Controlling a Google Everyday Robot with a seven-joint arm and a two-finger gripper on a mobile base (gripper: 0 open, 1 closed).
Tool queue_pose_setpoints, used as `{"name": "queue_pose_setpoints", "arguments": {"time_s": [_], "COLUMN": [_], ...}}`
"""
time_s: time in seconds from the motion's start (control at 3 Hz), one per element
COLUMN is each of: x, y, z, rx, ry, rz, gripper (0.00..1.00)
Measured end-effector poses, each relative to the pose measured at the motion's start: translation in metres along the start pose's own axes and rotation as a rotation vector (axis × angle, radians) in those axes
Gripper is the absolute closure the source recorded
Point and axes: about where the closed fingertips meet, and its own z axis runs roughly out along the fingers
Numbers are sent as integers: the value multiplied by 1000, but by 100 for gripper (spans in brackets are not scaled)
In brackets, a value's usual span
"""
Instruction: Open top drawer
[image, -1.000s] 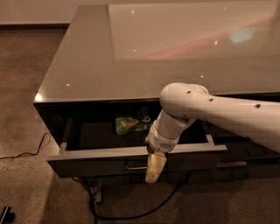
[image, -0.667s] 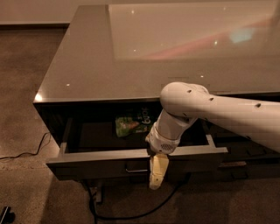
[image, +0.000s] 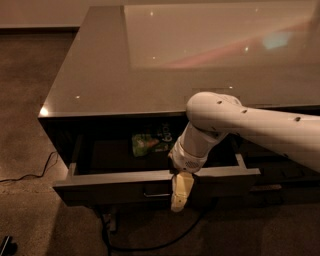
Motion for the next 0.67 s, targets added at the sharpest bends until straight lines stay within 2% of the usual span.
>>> {"name": "queue_pose_setpoints", "arguments": {"time_s": [0.33, 0.67], "x": [12, 26], "y": [-5, 0], "z": [-2, 1], "rx": [29, 36], "ry": [9, 35], "rz": [27, 54], "gripper": [0, 0]}}
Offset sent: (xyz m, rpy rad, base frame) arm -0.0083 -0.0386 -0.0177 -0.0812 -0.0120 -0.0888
